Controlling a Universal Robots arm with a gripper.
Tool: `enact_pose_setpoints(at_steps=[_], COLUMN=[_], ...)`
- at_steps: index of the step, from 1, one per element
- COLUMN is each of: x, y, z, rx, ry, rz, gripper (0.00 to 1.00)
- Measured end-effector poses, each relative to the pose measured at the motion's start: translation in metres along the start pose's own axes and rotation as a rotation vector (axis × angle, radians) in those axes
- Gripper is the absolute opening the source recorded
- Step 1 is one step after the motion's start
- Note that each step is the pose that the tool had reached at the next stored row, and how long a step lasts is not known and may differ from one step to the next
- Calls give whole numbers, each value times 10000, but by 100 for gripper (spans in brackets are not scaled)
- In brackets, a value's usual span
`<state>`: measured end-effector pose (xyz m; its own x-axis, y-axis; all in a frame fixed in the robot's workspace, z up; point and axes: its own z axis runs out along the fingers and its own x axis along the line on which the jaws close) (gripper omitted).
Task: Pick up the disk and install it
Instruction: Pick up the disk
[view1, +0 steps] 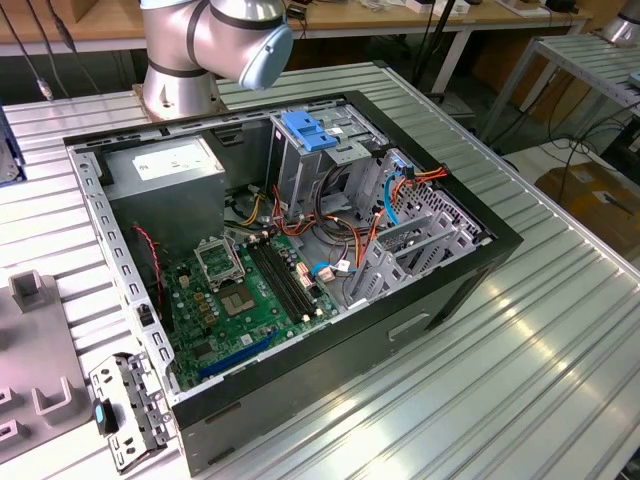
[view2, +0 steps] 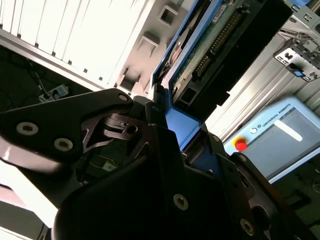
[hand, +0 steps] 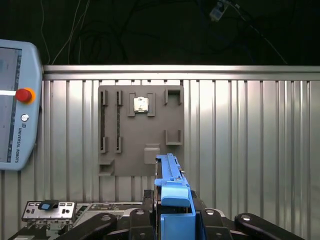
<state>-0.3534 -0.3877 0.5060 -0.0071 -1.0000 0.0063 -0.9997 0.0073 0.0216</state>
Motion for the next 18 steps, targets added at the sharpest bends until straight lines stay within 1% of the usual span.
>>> enact_pose_setpoints(at_steps=[3,6,8,11,12,13,14,16,18], x=[1,3,5,5,5,5,6,7,7], y=[-97,-177,-248,-322,-362,-414,-449,-496,-580], z=[-2,-3,-4,-6,-7,-7,-8,-9,-11], rx=[-6,-10,-14,-19,-21,-23,-25,-29,-34], ry=[0,0,0,0,0,0,0,1,1], rz=[0,0,0,0,0,1,0,0,0], gripper=[37,37,37,37,37,37,37,37,37])
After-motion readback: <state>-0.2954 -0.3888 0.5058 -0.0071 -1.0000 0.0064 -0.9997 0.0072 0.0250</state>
